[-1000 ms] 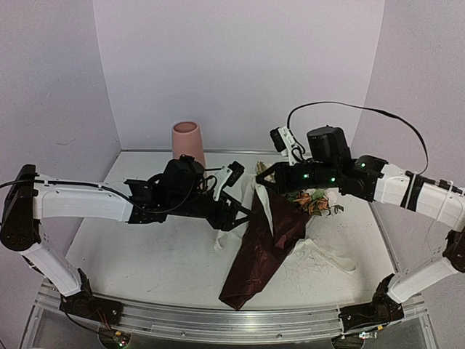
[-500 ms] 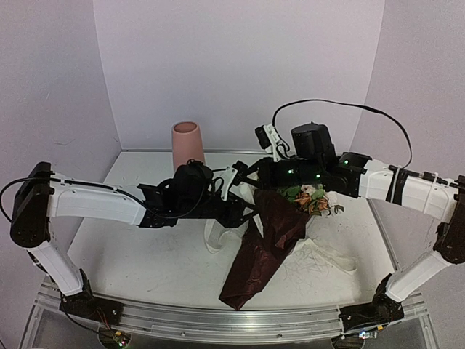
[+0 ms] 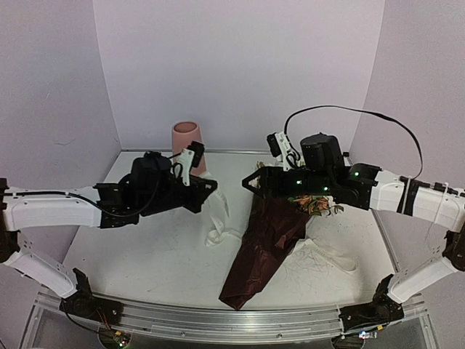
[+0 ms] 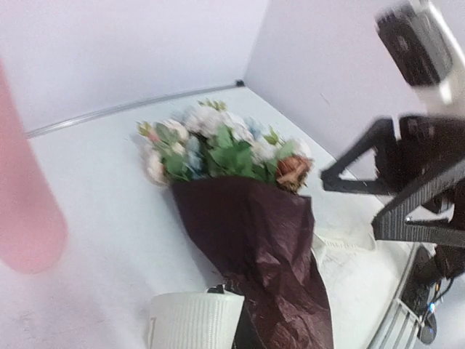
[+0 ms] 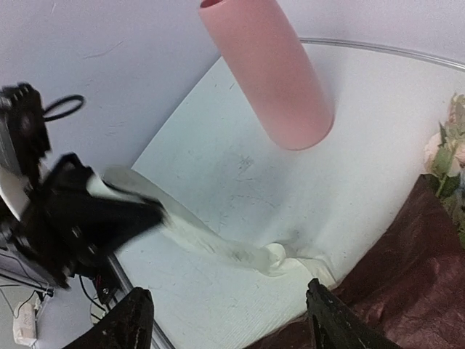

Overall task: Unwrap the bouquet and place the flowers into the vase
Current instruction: Untie the ribbon from the wrapping paper, then move the fake flower to the center of the board, then move the vase to the center of the board, then unfold the wrapping paper at the center of the board.

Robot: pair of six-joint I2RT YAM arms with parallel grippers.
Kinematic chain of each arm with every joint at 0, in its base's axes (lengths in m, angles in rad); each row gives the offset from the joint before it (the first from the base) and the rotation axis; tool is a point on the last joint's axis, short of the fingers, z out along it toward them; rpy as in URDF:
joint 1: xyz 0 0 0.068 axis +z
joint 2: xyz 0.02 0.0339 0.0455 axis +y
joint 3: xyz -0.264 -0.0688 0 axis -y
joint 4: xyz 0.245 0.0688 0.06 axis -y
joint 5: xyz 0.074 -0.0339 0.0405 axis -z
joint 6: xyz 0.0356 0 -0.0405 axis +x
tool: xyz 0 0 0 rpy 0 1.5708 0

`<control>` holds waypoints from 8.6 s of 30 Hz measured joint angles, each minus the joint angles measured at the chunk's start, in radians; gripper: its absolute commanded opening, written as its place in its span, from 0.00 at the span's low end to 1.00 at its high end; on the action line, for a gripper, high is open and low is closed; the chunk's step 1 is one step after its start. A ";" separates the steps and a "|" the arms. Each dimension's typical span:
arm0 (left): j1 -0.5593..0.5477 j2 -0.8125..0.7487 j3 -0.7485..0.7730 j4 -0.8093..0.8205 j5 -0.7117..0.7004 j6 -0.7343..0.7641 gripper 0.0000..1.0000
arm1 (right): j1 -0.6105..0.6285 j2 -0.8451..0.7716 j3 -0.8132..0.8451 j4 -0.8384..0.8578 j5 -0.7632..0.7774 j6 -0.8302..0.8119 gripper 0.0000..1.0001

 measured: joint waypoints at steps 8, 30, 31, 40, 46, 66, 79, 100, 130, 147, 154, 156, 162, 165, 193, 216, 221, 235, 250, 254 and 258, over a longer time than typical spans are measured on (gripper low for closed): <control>0.163 -0.247 -0.042 -0.164 -0.397 -0.095 0.95 | 0.000 -0.110 -0.121 -0.018 0.192 0.021 0.96; 0.158 -0.079 0.037 -0.295 -0.203 -0.206 0.83 | -0.001 -0.235 -0.490 -0.189 0.486 0.475 0.89; 0.122 -0.050 0.036 -0.275 -0.163 -0.206 0.83 | -0.001 -0.235 -0.501 -0.178 0.477 0.489 0.90; -0.042 0.193 0.021 -0.128 0.125 -0.233 0.83 | -0.001 -0.201 -0.656 0.020 0.353 0.586 0.84; -0.052 0.313 0.022 -0.022 0.228 -0.238 0.77 | -0.001 -0.102 -0.654 0.140 0.298 0.568 0.75; -0.063 0.642 0.189 0.122 0.288 -0.276 0.58 | -0.129 0.022 -0.618 0.305 0.242 0.462 0.69; 0.036 0.845 0.431 0.139 0.359 -0.268 0.57 | -0.360 0.151 -0.530 0.358 0.070 0.310 0.69; 0.132 0.685 0.318 0.137 0.208 -0.164 0.94 | -0.457 0.168 -0.448 0.373 -0.039 0.192 0.96; 0.201 0.889 0.506 0.137 -0.343 0.072 0.00 | -0.457 0.077 -0.484 0.316 0.024 0.147 0.94; 0.279 0.912 0.535 0.145 -0.354 0.113 0.00 | -0.457 0.050 -0.507 0.311 -0.047 0.119 0.80; 0.309 0.912 0.517 0.146 -0.346 0.109 0.00 | -0.457 0.050 -0.507 0.316 -0.134 0.128 0.74; 0.319 0.912 0.502 0.146 -0.341 0.108 0.00 | -0.456 0.050 -0.507 0.321 -0.149 0.134 0.72; 0.353 0.912 0.465 0.144 -0.327 0.100 0.00 | -0.441 0.050 -0.507 0.335 -0.178 0.146 0.71; 0.369 0.911 0.459 0.144 -0.312 0.100 0.01 | -0.425 0.050 -0.506 0.336 -0.185 0.148 0.78; 0.121 0.578 0.304 0.119 0.286 0.287 0.96 | -0.441 0.028 -0.555 0.086 0.258 0.359 0.56; -0.214 0.607 0.302 0.004 -0.157 0.523 1.00 | -0.441 -0.290 -0.621 0.052 0.183 0.251 0.74; -0.227 0.616 0.314 -0.029 -0.186 0.535 0.99 | -0.441 -0.290 -0.621 0.042 0.182 0.243 0.76; -0.252 0.646 0.367 -0.085 -0.173 0.540 0.98 | -0.441 -0.298 -0.653 0.039 0.182 0.239 0.78; -0.233 0.668 0.425 -0.126 -0.481 0.376 0.70 | -0.441 -0.298 -0.654 0.040 0.169 0.231 0.79; -0.196 0.636 0.408 -0.125 -0.537 0.268 0.76 | -0.441 -0.298 -0.654 0.040 0.156 0.226 0.79; -0.148 0.564 0.344 -0.126 -0.577 0.172 0.81 | -0.441 -0.298 -0.654 0.041 0.148 0.222 0.79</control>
